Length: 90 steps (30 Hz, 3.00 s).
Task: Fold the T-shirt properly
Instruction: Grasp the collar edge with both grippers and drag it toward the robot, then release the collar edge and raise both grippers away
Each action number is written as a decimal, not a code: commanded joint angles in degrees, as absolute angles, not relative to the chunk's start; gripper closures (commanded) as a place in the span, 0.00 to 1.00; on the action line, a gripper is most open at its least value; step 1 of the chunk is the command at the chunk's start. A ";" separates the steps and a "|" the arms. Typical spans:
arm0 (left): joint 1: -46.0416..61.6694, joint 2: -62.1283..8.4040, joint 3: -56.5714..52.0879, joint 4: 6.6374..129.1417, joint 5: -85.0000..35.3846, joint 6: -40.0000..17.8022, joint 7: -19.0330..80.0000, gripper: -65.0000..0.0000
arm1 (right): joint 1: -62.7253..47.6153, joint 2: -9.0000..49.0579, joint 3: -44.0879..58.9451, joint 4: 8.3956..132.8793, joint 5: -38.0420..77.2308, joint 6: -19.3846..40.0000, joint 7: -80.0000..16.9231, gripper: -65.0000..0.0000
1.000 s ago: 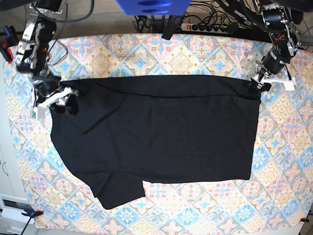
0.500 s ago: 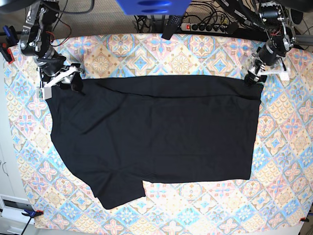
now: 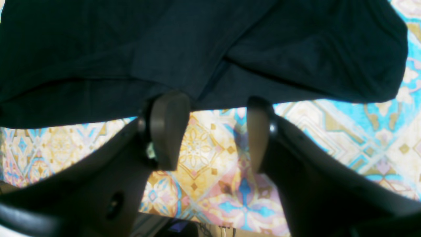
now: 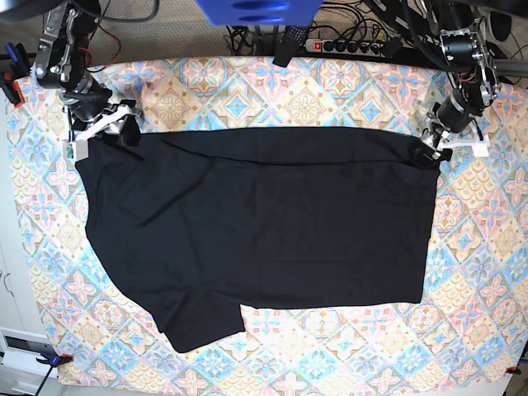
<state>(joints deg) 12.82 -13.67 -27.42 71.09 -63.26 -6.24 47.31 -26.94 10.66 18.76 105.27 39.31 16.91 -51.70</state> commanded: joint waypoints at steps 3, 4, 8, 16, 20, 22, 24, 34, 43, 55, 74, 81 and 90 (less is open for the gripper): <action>12.18 -13.58 -26.33 71.08 -62.64 -5.41 49.27 0.60 | -26.86 11.30 19.12 105.89 39.96 17.27 -50.68 0.53; 12.00 -13.58 -26.24 71.08 -62.64 -5.41 49.36 0.71 | -26.86 11.30 19.12 105.27 40.13 17.27 -50.59 0.53; 12.00 -13.58 -26.51 71.08 -62.64 -5.49 49.45 1.00 | -26.42 11.30 19.12 101.41 40.13 17.27 -50.33 0.53; 12.53 -13.58 -26.68 71.08 -62.73 -5.49 49.36 1.00 | -24.92 11.30 24.66 91.21 40.13 17.27 -50.33 0.53; 12.88 -13.58 -26.68 71.08 -62.73 -5.49 49.36 1.00 | -22.29 11.30 26.86 86.55 40.13 17.27 -50.33 0.53; 13.05 -13.58 -26.68 71.08 -62.73 -5.49 49.45 1.00 | -20.88 11.30 27.74 84.70 40.13 17.27 -50.33 0.52; 13.14 -13.58 -26.68 71.08 -62.73 -5.49 49.45 1.00 | -19.47 11.30 28.26 83.30 40.13 17.27 -50.33 0.52; 14.73 -14.02 -26.77 71.25 -62.81 -5.49 49.27 1.00 | -12.53 11.30 28.26 74.07 40.04 17.27 -50.33 0.52; 15.34 -14.02 -26.77 71.25 -62.90 -5.49 49.19 1.00 | -6.73 11.30 28.26 67.91 39.87 17.27 -50.33 0.53; 16.04 -14.99 -28.00 71.34 -62.90 -5.49 49.45 1.00 | -8.57 11.74 31.60 66.15 39.78 17.27 -50.86 0.95; 27.30 -18.33 -28.79 81.45 -62.90 -5.58 49.54 1.00 | -27.03 11.38 35.21 79.96 40.04 17.36 -51.65 0.97; 30.11 -18.33 -28.79 82.15 -62.90 -5.58 49.54 1.00 | -29.23 11.38 35.21 82.68 40.04 17.36 -54.20 0.97; 31.78 -18.24 -28.79 82.15 -62.99 -5.58 49.63 0.99 | -29.14 11.38 35.21 82.86 40.04 17.36 -54.46 0.92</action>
